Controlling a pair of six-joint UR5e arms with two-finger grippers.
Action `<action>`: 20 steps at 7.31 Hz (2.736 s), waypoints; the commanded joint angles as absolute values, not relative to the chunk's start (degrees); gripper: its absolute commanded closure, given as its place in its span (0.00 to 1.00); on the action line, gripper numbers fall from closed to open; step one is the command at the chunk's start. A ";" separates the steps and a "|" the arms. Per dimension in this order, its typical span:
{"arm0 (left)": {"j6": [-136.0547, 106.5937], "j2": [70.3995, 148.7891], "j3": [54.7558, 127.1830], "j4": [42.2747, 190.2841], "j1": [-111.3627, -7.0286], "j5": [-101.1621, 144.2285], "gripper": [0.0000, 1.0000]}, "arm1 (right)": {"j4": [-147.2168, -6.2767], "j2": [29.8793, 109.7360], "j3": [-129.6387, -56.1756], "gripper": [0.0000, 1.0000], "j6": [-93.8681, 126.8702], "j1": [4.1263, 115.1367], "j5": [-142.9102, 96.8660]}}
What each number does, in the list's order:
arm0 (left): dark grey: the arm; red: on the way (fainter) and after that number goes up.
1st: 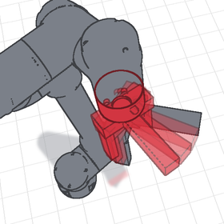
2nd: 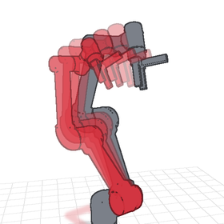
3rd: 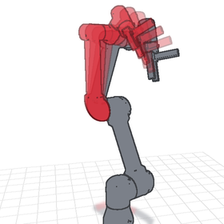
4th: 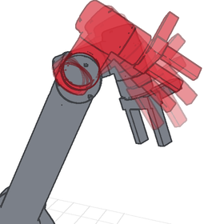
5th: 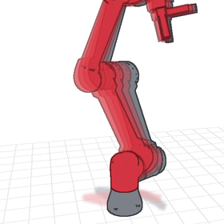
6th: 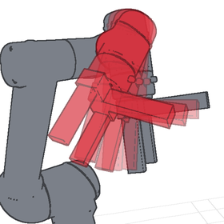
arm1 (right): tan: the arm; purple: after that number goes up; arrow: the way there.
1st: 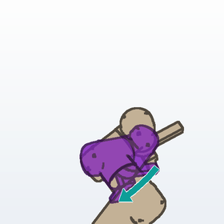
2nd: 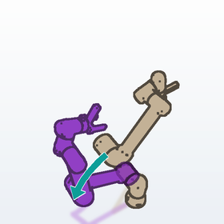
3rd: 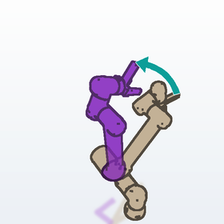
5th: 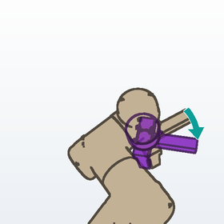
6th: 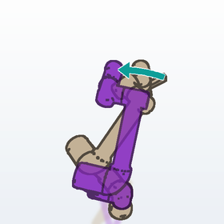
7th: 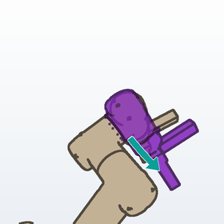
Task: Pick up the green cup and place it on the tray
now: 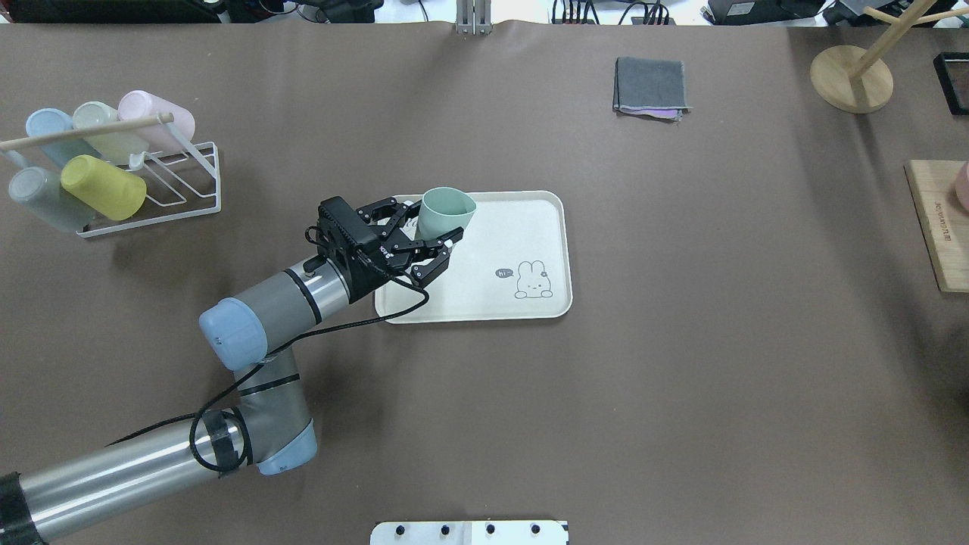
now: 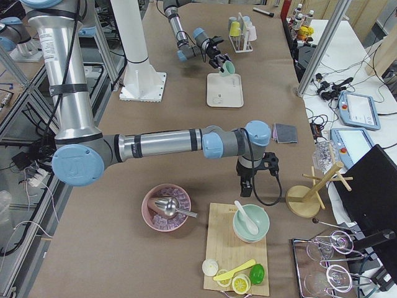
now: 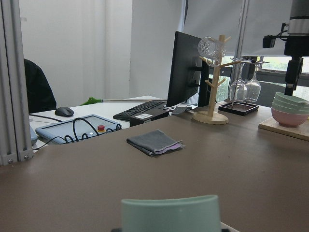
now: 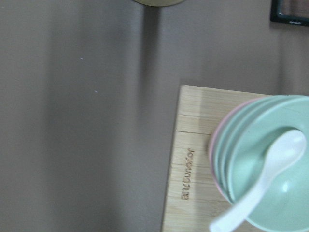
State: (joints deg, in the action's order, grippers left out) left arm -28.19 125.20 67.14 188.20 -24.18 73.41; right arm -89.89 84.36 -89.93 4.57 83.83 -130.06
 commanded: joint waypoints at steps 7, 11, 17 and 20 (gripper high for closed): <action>-24.87 132.01 59.85 183.43 -24.43 72.07 1.00 | -89.91 88.95 -90.53 0.00 0.44 88.86 -130.25; -25.05 131.84 59.33 182.54 -24.35 73.82 0.96 | -89.83 88.24 -90.18 0.00 0.44 88.77 -130.34; -26.81 132.45 59.41 185.01 -23.29 75.76 0.55 | -89.74 88.24 -90.18 0.00 0.44 88.77 -130.34; -26.72 132.10 58.98 185.01 -23.20 75.41 0.33 | -89.74 88.24 -90.18 0.00 0.53 88.68 -130.43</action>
State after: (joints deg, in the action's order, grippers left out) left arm -26.73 132.33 59.27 184.99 -23.23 75.56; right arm -89.74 88.24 -90.18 0.46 88.74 -130.40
